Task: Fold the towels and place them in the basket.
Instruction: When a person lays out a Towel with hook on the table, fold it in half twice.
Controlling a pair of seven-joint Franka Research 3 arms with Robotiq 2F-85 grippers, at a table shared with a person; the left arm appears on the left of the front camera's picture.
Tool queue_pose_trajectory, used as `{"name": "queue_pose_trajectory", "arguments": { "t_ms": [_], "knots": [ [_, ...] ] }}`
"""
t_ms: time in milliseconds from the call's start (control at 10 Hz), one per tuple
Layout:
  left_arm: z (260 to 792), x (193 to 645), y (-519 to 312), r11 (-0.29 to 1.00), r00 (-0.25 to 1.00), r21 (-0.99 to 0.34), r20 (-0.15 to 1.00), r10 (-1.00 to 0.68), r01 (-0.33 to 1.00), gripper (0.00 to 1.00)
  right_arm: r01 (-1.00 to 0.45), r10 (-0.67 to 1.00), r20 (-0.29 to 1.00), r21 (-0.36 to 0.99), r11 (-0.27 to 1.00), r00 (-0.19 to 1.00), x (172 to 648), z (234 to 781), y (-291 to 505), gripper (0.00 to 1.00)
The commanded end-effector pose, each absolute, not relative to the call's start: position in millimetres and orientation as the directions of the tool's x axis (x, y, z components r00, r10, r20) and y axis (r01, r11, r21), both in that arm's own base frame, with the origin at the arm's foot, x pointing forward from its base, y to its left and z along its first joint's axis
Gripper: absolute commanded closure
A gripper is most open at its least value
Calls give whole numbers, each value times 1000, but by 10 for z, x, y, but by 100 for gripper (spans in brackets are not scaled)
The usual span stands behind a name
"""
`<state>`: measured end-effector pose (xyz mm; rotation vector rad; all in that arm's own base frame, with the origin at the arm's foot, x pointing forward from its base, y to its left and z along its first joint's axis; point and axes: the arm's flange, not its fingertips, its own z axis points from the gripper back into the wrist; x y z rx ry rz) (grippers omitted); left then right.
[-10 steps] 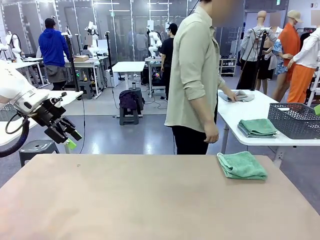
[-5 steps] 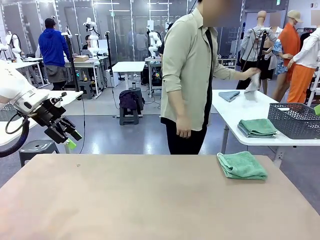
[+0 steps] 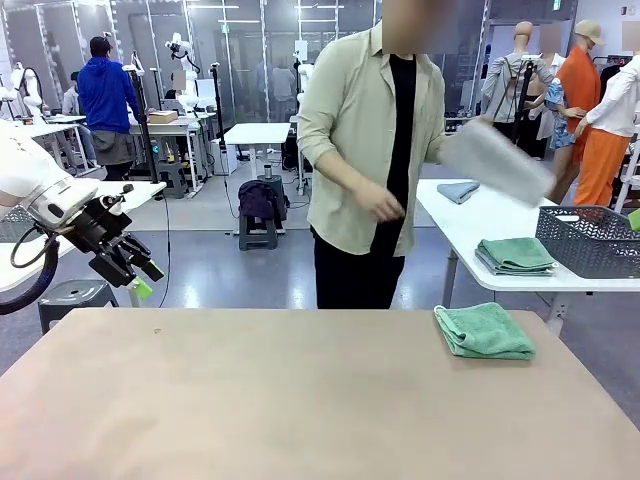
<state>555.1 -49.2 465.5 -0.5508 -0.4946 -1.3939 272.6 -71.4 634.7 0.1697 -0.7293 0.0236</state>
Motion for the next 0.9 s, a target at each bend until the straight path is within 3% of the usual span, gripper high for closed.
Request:
{"name": "queue_pose_trajectory", "arguments": {
  "t_ms": [0, 800],
  "knots": [
    [4664, 5551, -504, 107, 130, -75, 622, -772, 991, 16, -83, -33, 668, 142, 986, 744, 2718, 6355, -714, 36],
    [4664, 5551, -504, 107, 130, -75, 622, -772, 991, 16, -83, -33, 668, 142, 986, 744, 2718, 6355, -714, 36]
  ]
}}
